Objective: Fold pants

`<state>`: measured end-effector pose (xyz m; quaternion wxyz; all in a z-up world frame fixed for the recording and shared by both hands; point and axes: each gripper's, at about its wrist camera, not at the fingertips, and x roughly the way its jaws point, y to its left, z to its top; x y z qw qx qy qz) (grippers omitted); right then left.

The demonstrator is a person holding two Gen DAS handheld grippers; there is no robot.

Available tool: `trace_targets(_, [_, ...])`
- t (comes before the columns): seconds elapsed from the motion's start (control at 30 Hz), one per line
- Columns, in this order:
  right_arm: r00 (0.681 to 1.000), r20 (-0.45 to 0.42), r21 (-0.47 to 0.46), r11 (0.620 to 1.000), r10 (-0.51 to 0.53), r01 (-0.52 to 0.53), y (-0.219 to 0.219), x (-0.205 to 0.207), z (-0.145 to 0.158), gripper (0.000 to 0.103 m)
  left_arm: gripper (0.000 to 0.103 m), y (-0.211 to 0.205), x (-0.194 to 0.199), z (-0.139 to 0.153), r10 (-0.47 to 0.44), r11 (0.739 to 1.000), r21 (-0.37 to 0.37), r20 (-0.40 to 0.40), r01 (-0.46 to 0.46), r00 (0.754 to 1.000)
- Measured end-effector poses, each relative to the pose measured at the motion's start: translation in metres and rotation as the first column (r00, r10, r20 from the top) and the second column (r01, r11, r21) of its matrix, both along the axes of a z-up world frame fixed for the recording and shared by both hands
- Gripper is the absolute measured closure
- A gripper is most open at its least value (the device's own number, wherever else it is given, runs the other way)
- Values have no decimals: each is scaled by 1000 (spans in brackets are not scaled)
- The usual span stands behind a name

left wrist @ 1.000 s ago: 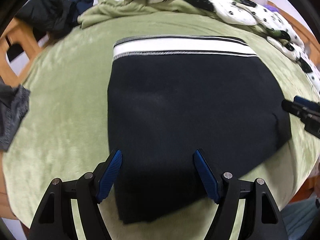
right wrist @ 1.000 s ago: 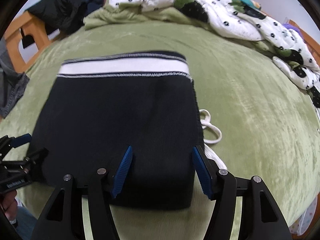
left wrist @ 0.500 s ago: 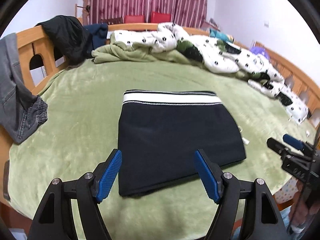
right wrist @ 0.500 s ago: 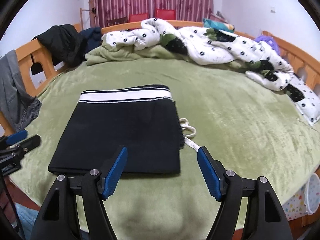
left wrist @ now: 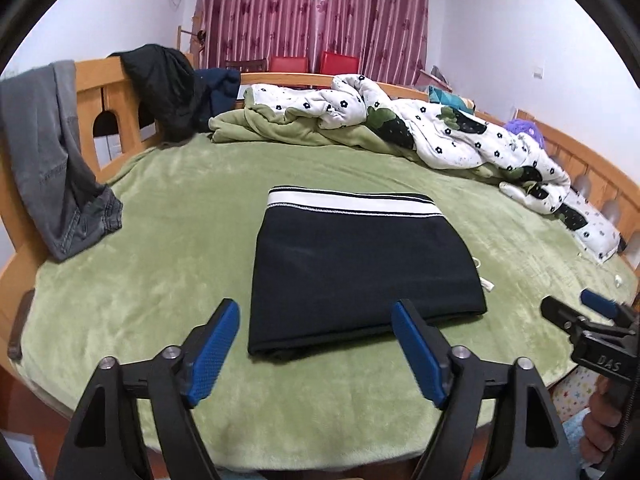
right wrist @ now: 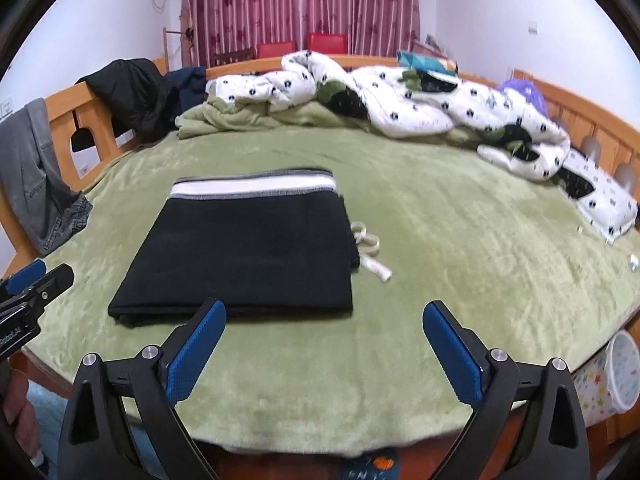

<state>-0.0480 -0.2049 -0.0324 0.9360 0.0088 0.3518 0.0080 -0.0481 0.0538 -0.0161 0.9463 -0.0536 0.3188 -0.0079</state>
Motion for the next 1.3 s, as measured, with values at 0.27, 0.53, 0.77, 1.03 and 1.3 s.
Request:
trace_targets(0.27, [1000, 7, -13, 1000, 4, -4, 1, -3, -2, 5, 20, 5, -2, -8, 48, 998, -42, -17, -49, 999])
trace_targets(0.53, [1000, 3, -40, 999, 16, -16, 8, -3, -6, 5, 19, 6, 0, -11, 52, 998, -35, -26, -53, 998])
trace_targets(0.77, [999, 2, -51, 998, 32, -32, 12, -3, -8, 5, 18, 5, -2, -11, 50, 998, -31, -18, -51, 999])
trace_targets(1.03, [999, 2, -51, 998, 35, -35, 13, -4, -8, 5, 18, 3, -3, -11, 54, 998, -27, -18, -54, 998])
trace_targets(1.3, [999, 1, -50, 998, 35, -35, 12, -3, -8, 5, 18, 3, -2, -10, 44, 999, -15, -17, -45, 999])
